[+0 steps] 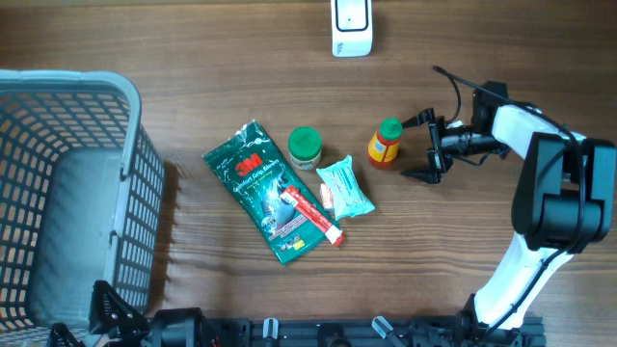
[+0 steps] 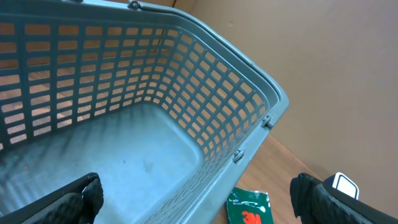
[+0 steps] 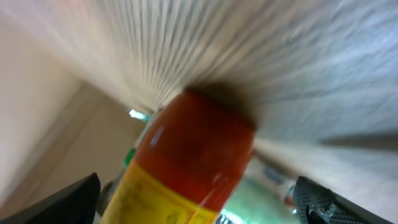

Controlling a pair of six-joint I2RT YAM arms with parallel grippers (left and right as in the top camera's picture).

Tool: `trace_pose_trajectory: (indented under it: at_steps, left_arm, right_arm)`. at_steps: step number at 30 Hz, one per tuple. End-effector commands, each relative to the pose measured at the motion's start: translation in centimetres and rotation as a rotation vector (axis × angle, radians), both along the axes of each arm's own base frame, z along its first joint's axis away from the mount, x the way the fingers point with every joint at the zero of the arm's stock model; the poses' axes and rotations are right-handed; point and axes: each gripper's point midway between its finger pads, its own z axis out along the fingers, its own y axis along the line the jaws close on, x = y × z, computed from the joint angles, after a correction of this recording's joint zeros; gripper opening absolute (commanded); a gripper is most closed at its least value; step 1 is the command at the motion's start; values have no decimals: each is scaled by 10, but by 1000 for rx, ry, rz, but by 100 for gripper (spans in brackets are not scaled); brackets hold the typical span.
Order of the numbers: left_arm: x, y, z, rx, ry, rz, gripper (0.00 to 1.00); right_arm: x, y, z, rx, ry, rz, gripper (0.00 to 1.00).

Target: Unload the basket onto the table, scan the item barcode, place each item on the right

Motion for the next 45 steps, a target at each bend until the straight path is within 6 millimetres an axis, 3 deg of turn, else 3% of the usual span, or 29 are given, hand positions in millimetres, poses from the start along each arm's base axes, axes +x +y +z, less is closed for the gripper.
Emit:
trace_pose_trajectory:
  at_steps: [1, 9, 14, 18, 22, 25, 31, 37, 40, 45]
  left_arm:
    - [0, -1, -11, -10, 31, -3, 100]
    - [0, -1, -11, -10, 31, -3, 100]
    - [0, -1, -11, -10, 31, -3, 100]
    - [0, -1, -11, -10, 31, -3, 100]
    - [0, -1, -11, -9, 31, -3, 100]
    - [0, -1, -11, -10, 31, -3, 100]
    - [0, -1, -11, -10, 31, -3, 100]
    - [0, -1, -11, -10, 31, -3, 100]
    - [0, -1, -11, -9, 31, -3, 100]
    - [0, -1, -11, -10, 31, -3, 100]
  right_arm:
    - [-4, 18, 11, 138, 58, -4, 100]
    - [-4, 57, 4, 129, 83, 54, 99]
    - [-9, 58, -17, 65, 124, 62, 74]
    - [-9, 54, -24, 21, 120, 62, 60]
    - [-10, 49, -33, -41, 98, 74, 53]
    - [-10, 48, -33, -45, 82, 85, 42]
    - [-16, 48, -30, -48, 115, 84, 34]
    - [-29, 38, 1, -85, 148, 76, 34]
    - [-44, 37, 32, -78, 178, 74, 37]
    - [-73, 51, 89, 73, 188, 119, 42]
